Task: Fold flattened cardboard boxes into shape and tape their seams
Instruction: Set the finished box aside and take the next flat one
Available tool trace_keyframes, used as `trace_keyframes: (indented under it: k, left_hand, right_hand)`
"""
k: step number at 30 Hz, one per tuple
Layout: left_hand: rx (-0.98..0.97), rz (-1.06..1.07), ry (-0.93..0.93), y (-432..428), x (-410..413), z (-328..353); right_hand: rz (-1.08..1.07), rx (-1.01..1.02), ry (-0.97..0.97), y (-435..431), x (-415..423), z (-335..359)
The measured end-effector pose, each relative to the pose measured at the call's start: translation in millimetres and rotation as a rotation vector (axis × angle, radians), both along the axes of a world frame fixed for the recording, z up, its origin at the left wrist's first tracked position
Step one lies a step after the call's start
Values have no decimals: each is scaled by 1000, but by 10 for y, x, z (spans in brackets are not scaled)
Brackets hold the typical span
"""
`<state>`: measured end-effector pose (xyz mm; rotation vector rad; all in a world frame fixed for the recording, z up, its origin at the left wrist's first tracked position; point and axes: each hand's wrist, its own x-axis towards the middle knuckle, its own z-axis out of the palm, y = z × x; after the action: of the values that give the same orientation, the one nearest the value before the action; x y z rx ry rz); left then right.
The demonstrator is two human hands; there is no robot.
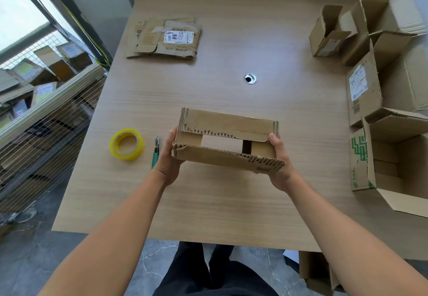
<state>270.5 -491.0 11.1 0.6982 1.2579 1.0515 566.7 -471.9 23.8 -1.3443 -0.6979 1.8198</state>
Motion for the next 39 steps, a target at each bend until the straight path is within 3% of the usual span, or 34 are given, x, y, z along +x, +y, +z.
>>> trace_keyframes:
  k: [7,12,16,21,27,29,34,39]
  left_hand:
    - [-21,49,125,11,35,-52]
    - [-276,-64,116,-33,12,-46]
    - [-190,-116,120,-95,14,-30]
    - [-134,-245,-106,-141,-58,45]
    - [-97,-269,-16,-247,34,19]
    - [-109,-216,12,-240,94,21]
    - [-285,143,52,-191,319,7]
    - [-300,165,55,-134,321,6]
  right_hand:
    - [18,-45,0,47,-16,-4]
    - [-3,-39,-68,112,-4,45]
    - [41,-103,-130,141,27,33]
    - [90,-209,-154,134,53,2]
    - [8,-189,-146,182,44,25]
    - [-5,-171,-146,193,43,50]
    - [12,-49,-25,78,16,46]
    - [54,-11,-147,102,-1,66]
